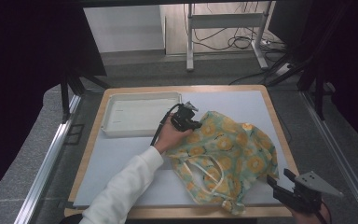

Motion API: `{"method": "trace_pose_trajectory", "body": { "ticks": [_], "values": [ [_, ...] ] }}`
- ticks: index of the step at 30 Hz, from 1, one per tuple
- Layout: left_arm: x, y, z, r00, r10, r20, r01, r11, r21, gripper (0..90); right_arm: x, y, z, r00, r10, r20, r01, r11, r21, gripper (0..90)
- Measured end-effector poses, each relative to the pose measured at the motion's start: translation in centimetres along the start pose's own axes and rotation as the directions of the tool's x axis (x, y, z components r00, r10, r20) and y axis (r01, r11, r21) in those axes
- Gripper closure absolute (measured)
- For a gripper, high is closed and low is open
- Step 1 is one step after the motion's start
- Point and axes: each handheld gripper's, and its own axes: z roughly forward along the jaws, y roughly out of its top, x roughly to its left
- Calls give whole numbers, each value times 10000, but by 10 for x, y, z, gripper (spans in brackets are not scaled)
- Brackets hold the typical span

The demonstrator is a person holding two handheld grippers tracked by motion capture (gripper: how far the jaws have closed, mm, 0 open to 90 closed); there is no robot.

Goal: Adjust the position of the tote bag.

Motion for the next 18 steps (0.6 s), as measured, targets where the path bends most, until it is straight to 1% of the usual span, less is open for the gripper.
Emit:
{"method": "trace_pose_trajectory", "body": {
  "ticks": [2,3,4,6,10,14,18],
  "values": [
    [0,-1,0,10000,-19,12,19,10000,-31,880,-1,-2,5,10000,0,39,0,9999,172,345],
    [0,-1,0,10000,-27,21,27,10000,-48,880,-1,-2,5,10000,0,39,0,9999,172,345],
    [0,-1,-1,10000,-16,70,16,10000,-45,881,-1,-3,7,9999,-71,88,69,9995,299,346],
    [-1,-1,-3,9997,-116,220,120,9998,-151,880,0,-5,9,9999,-107,100,103,9992,393,346],
    [-2,-2,-4,9998,-78,205,81,9998,-170,880,-1,-7,12,9999,-92,119,86,9989,462,350],
    [-2,-3,-5,9996,-94,258,100,9997,-217,881,-3,-9,15,9989,-216,407,190,9979,621,355],
    [-2,-3,-4,9996,-85,253,89,9998,-180,880,-5,-11,17,9992,-142,379,116,9976,688,357]
  ]
}}
